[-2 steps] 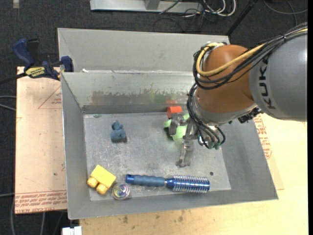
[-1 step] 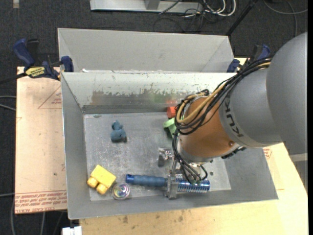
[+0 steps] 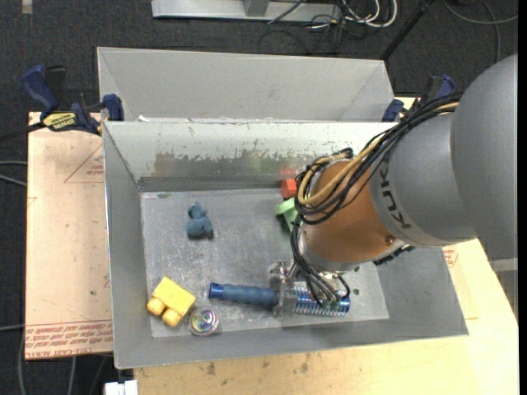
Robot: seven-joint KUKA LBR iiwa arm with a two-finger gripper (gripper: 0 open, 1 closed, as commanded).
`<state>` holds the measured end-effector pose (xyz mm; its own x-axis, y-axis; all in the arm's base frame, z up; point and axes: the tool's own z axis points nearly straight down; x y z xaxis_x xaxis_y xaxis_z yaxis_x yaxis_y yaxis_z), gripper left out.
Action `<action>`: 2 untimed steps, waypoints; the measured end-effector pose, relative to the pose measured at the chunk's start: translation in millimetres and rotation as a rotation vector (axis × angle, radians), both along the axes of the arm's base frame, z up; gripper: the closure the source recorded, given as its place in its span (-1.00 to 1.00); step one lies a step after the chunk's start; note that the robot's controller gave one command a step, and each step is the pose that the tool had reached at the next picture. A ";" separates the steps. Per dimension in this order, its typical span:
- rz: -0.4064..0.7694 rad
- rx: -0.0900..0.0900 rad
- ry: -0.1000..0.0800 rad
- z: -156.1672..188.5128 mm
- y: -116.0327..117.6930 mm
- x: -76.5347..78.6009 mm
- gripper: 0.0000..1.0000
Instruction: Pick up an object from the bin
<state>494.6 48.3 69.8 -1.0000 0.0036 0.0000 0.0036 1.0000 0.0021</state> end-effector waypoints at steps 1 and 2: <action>0.430 -0.001 -0.002 3.8 -3.5 16.1 1.00; 0.427 -0.003 -0.011 149.4 -8.8 29.0 1.00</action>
Offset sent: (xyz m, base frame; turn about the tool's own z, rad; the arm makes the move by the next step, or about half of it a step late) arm 0.0157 -0.0040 0.0043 -0.4317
